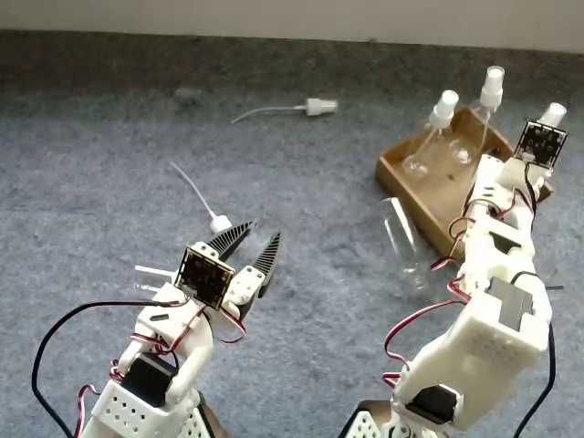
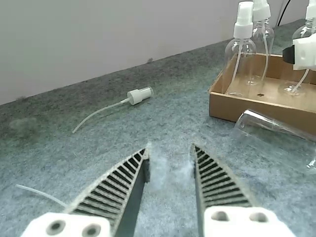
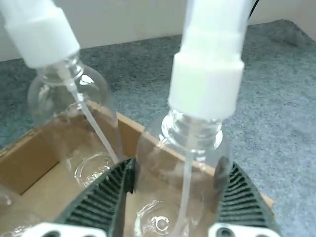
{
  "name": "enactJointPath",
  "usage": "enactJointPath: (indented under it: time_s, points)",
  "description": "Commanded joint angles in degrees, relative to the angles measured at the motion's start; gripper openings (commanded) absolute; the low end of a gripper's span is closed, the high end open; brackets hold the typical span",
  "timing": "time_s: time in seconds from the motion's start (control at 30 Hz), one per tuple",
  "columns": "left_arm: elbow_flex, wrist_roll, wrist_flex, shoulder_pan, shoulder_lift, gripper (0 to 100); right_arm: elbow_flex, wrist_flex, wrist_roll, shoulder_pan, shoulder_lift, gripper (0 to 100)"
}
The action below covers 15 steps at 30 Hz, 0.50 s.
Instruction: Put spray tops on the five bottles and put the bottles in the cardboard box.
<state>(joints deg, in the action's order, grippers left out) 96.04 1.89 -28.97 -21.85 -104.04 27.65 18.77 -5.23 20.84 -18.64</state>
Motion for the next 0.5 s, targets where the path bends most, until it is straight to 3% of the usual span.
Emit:
enactJointPath:
  time_s: [0.0, 0.47]
  points:
    - [1.01, 0.26, -0.26, 0.84, -0.75, 10, -2.95, 1.98, 0.26, -1.10, 1.27, 17.8]
    - [1.01, 0.26, -0.35, 0.84, -0.75, 10, -2.59, 1.54, 0.26, -2.42, 1.10, 17.8]
